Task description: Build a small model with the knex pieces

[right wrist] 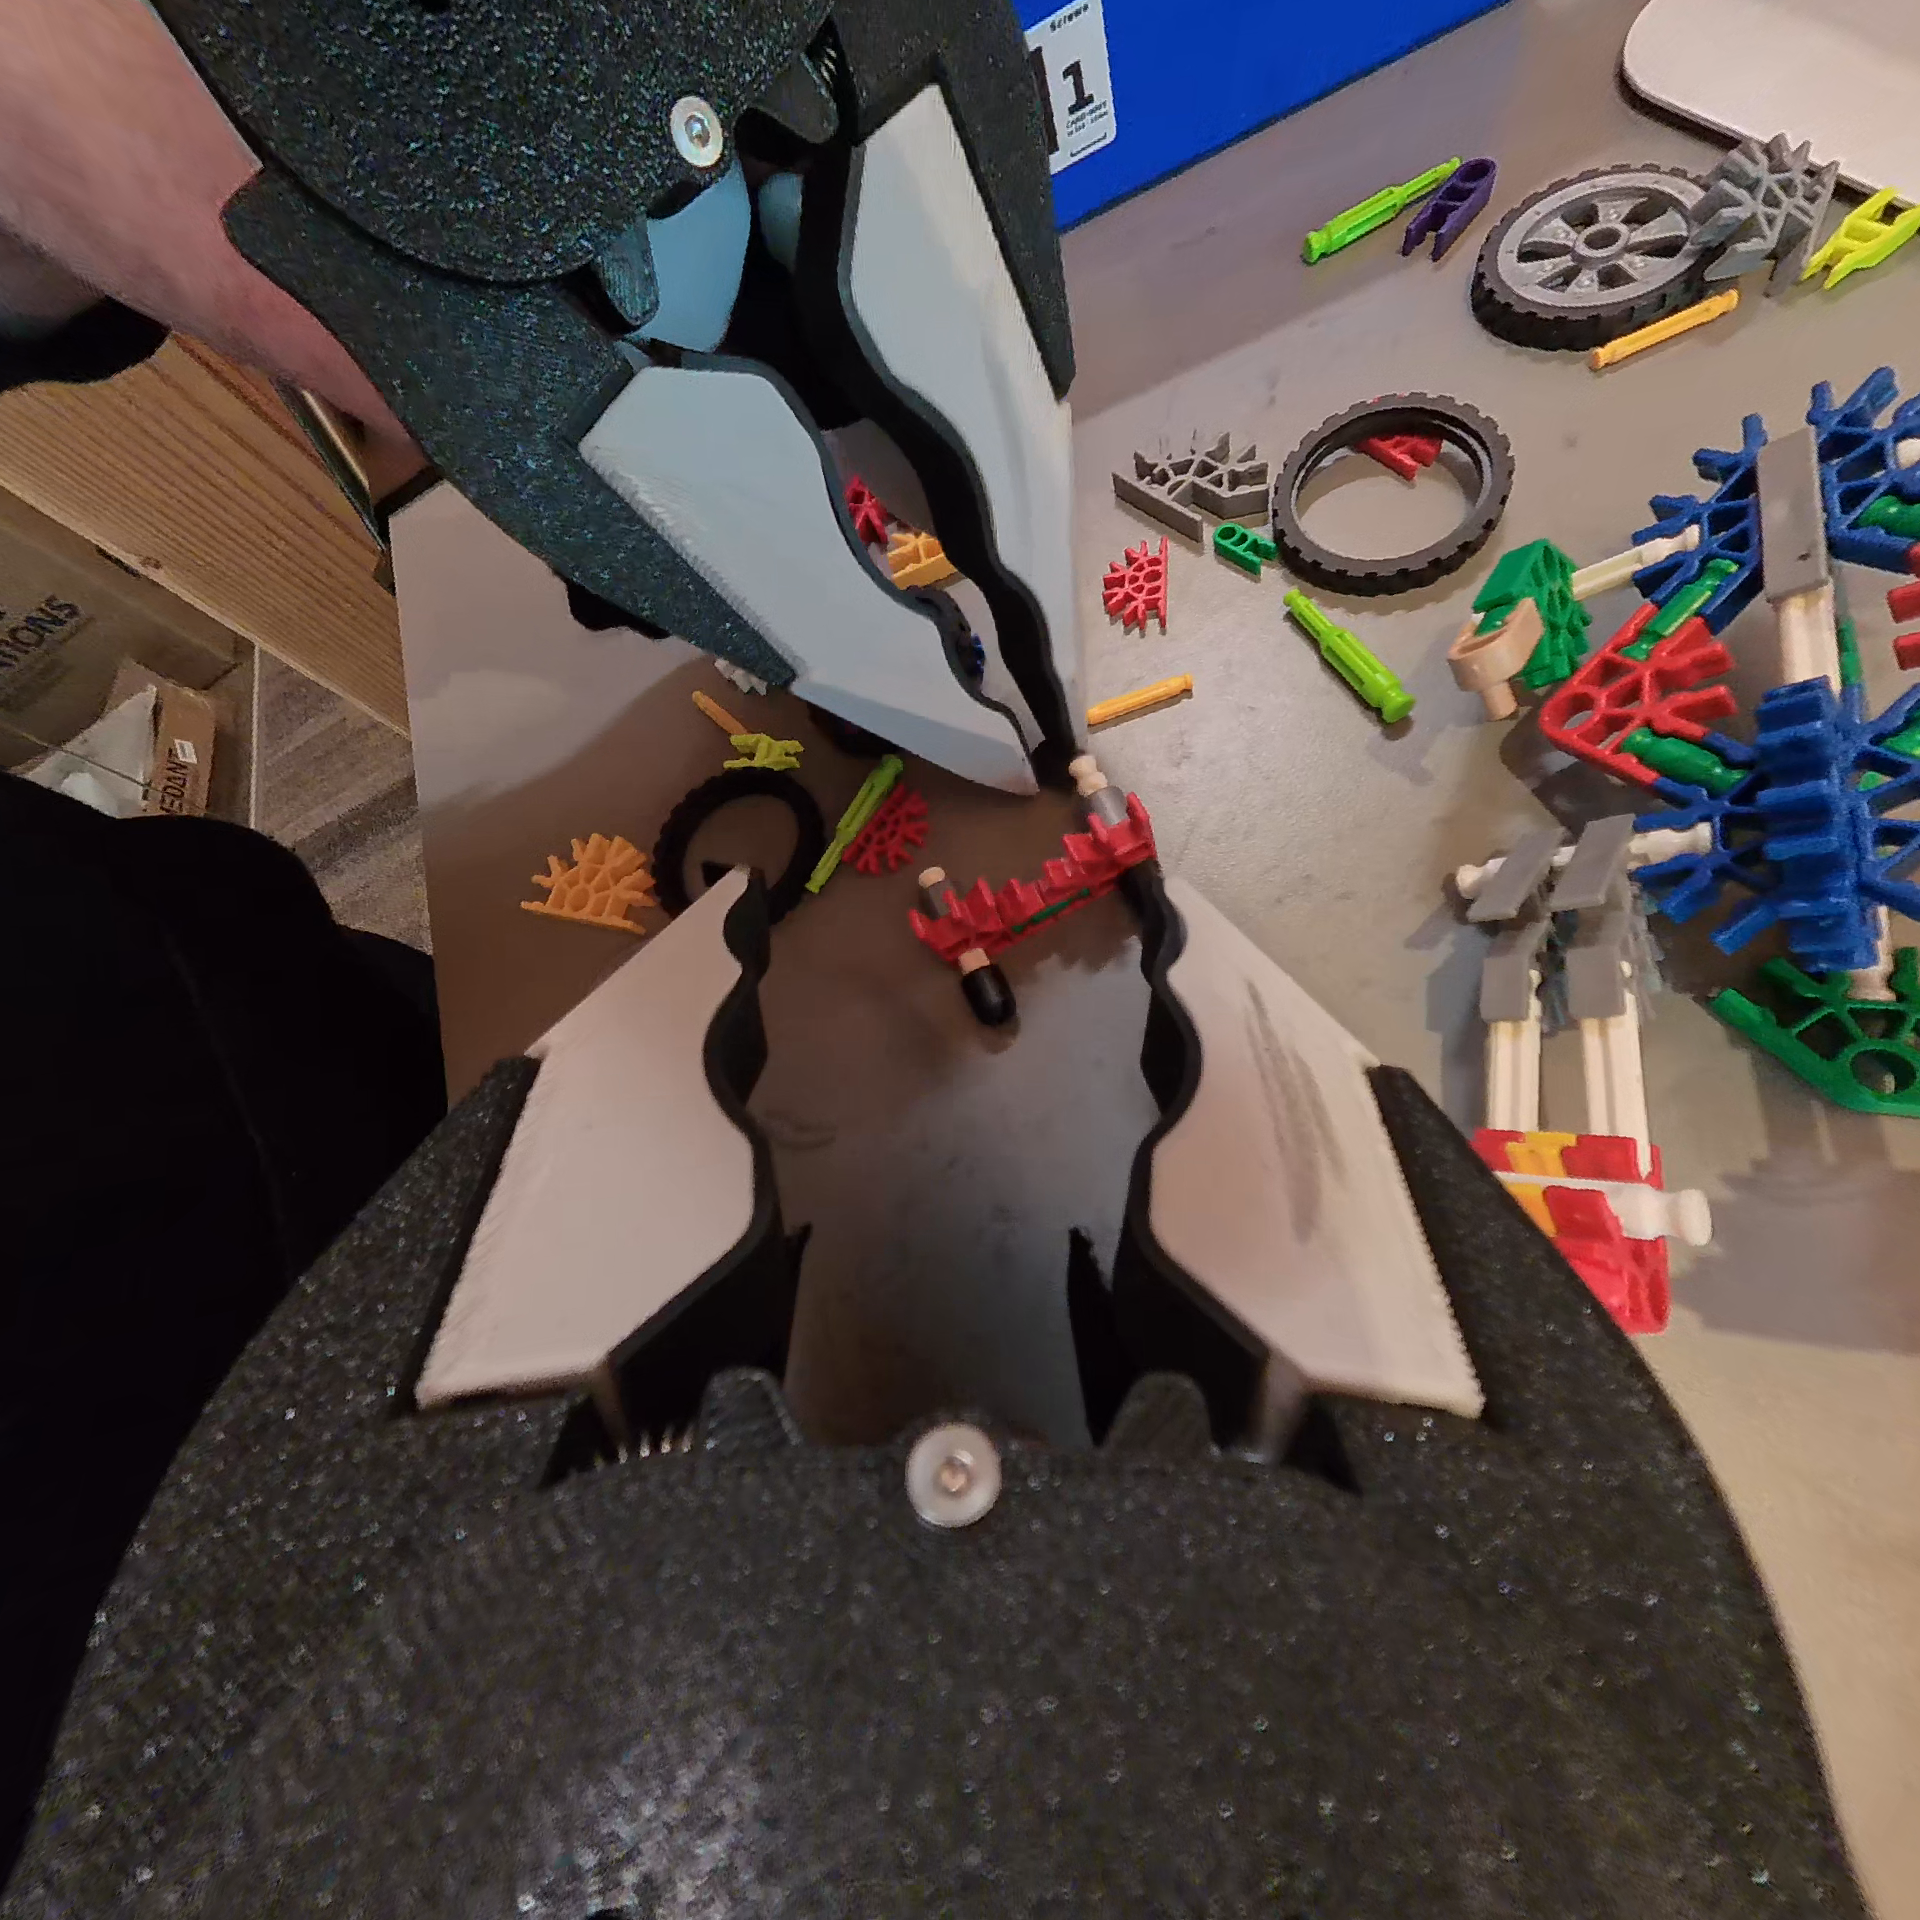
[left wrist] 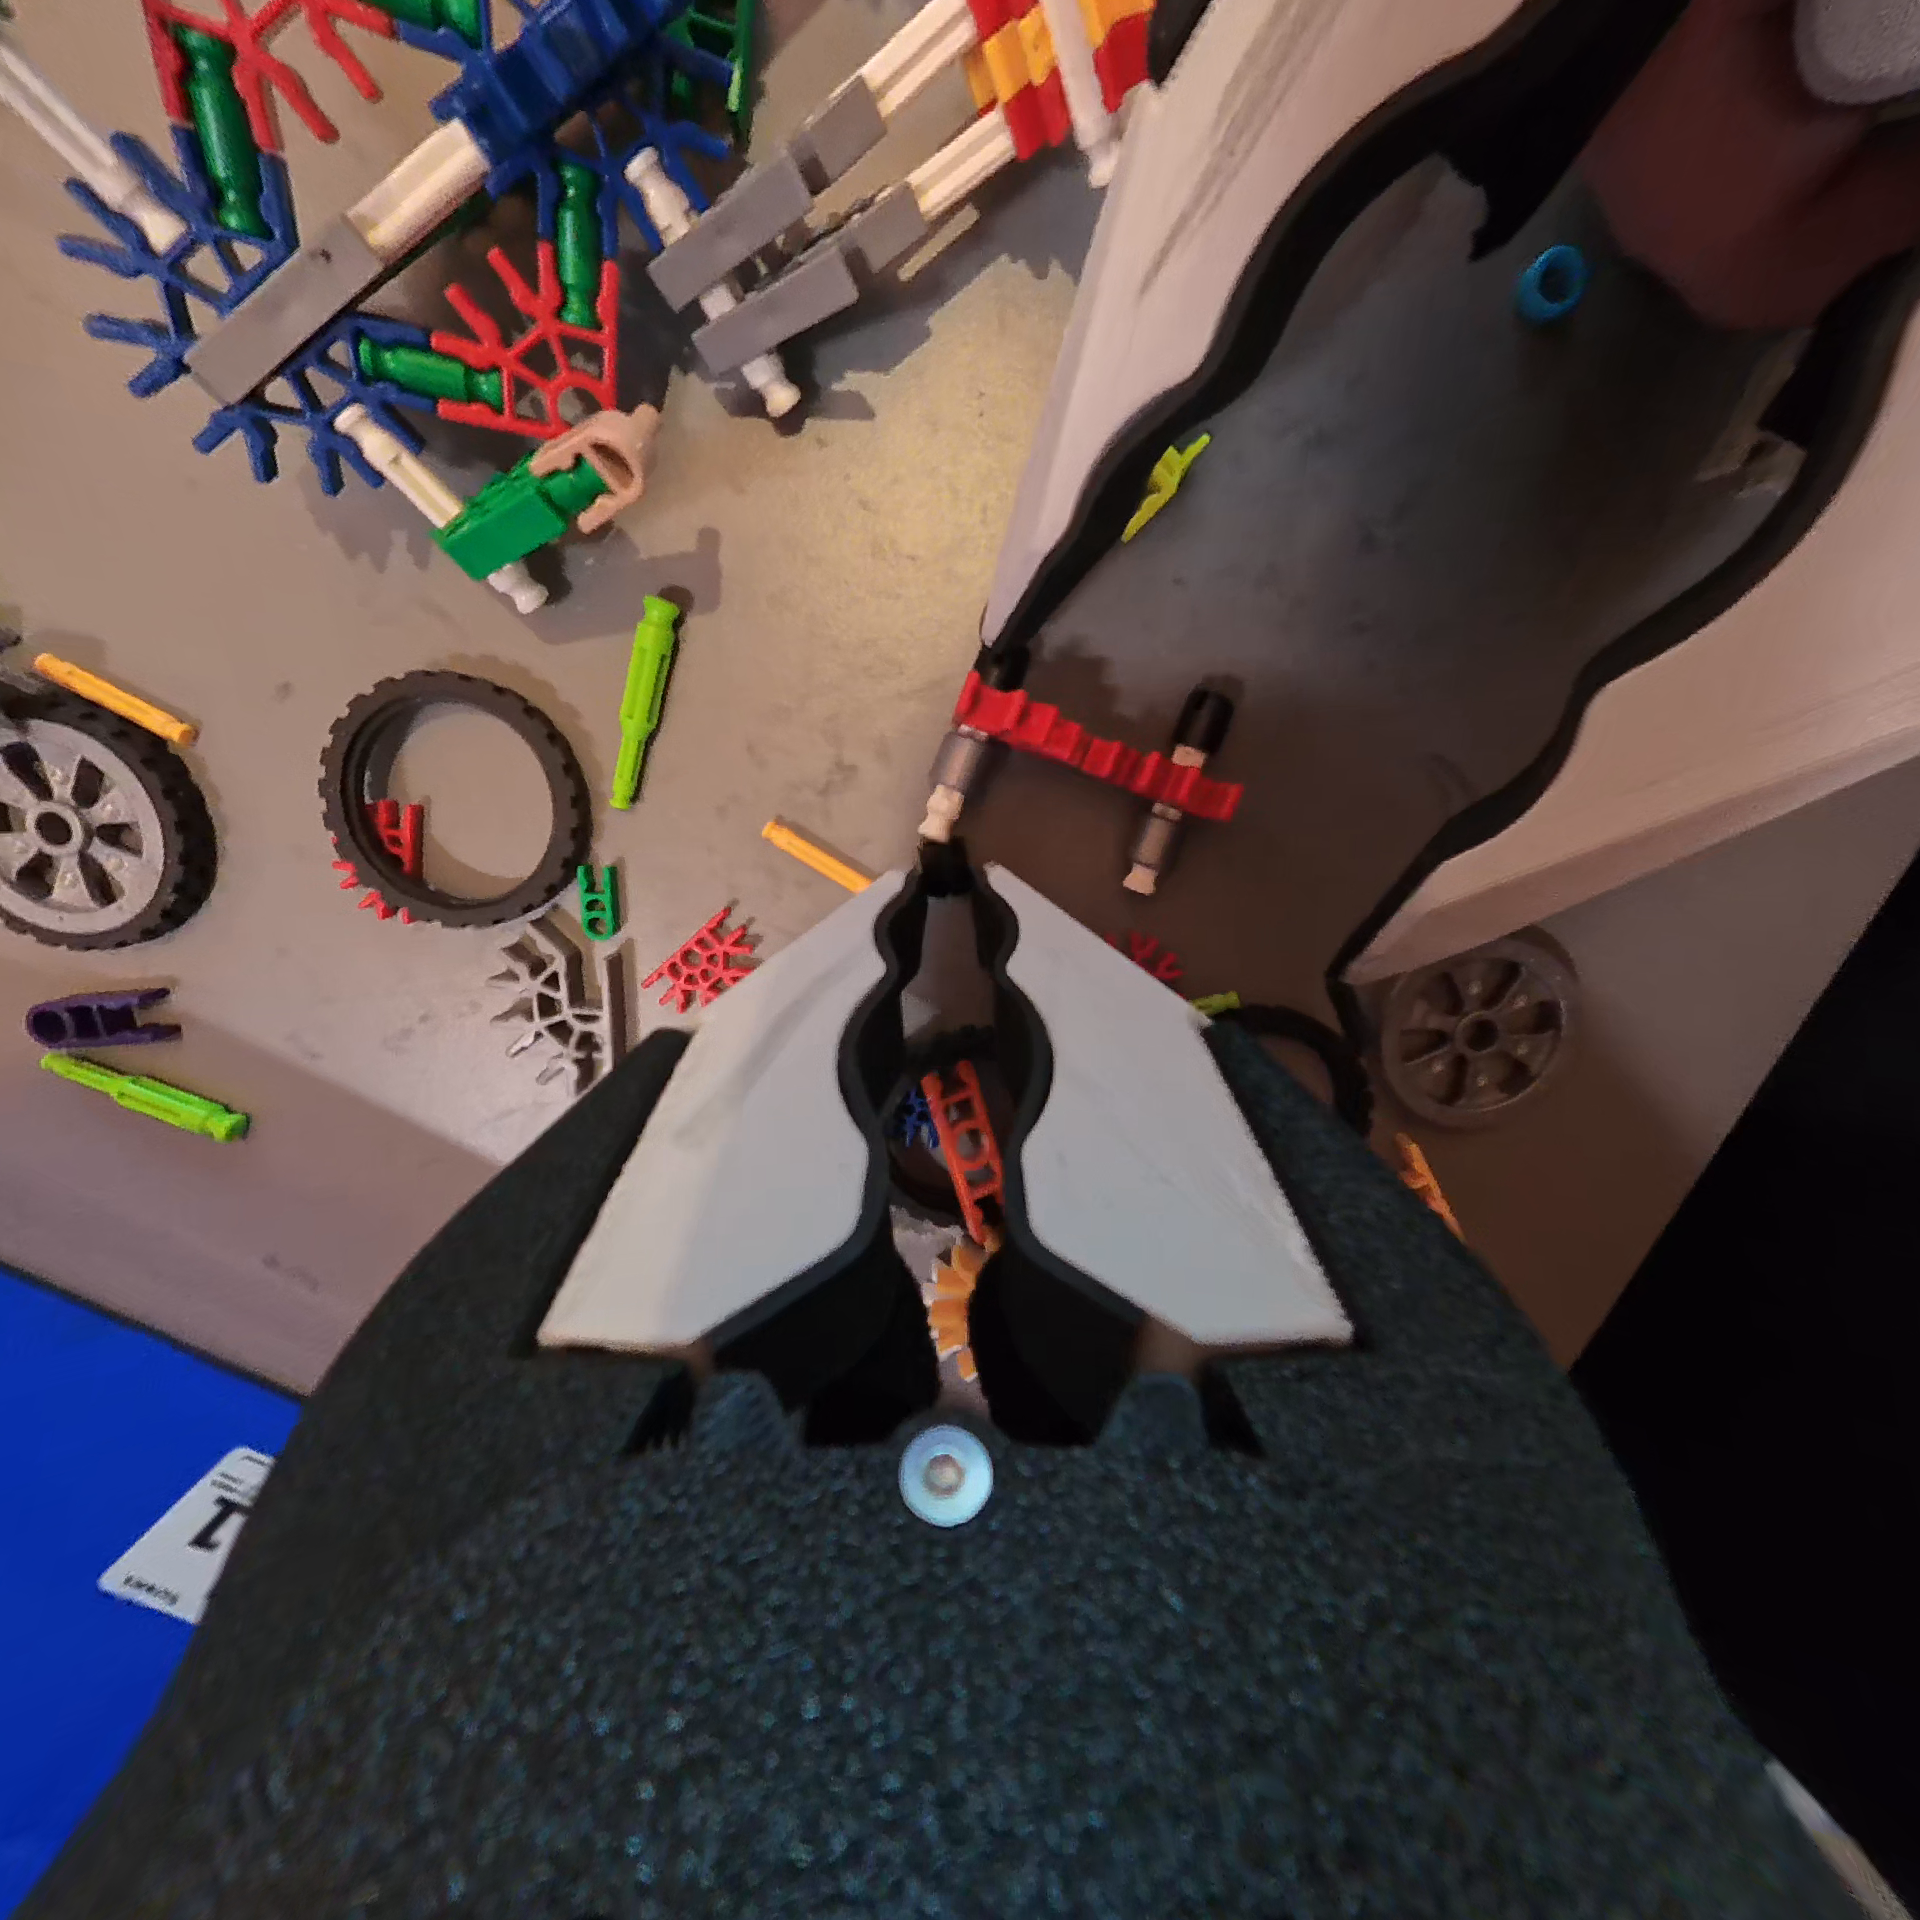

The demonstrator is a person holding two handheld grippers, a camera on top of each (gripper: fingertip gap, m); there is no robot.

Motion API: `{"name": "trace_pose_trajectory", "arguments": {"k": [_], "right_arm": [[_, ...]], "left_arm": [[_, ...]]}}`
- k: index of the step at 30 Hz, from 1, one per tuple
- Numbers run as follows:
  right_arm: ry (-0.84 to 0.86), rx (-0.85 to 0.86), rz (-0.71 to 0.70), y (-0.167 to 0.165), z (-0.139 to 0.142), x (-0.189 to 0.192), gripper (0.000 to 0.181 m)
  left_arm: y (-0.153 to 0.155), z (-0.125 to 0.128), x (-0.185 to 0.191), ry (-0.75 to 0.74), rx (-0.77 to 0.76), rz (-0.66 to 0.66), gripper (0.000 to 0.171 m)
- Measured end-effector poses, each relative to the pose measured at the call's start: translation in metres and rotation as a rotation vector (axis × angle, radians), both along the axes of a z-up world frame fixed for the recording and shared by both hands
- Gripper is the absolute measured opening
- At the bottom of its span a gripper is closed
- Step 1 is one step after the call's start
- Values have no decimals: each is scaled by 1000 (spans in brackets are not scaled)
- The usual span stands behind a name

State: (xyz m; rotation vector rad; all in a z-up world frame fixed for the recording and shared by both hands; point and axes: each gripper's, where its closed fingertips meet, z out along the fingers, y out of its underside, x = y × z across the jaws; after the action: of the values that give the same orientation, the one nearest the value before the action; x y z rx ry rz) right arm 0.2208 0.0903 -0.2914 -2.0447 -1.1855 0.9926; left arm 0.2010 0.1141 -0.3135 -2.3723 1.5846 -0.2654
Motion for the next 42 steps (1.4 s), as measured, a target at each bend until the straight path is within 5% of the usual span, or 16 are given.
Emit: {"name": "trace_pose_trajectory", "arguments": {"k": [42], "right_arm": [[0,54,24,-4,3,-1,73]], "left_arm": [[7,11,1,65,62,-213,7]]}}
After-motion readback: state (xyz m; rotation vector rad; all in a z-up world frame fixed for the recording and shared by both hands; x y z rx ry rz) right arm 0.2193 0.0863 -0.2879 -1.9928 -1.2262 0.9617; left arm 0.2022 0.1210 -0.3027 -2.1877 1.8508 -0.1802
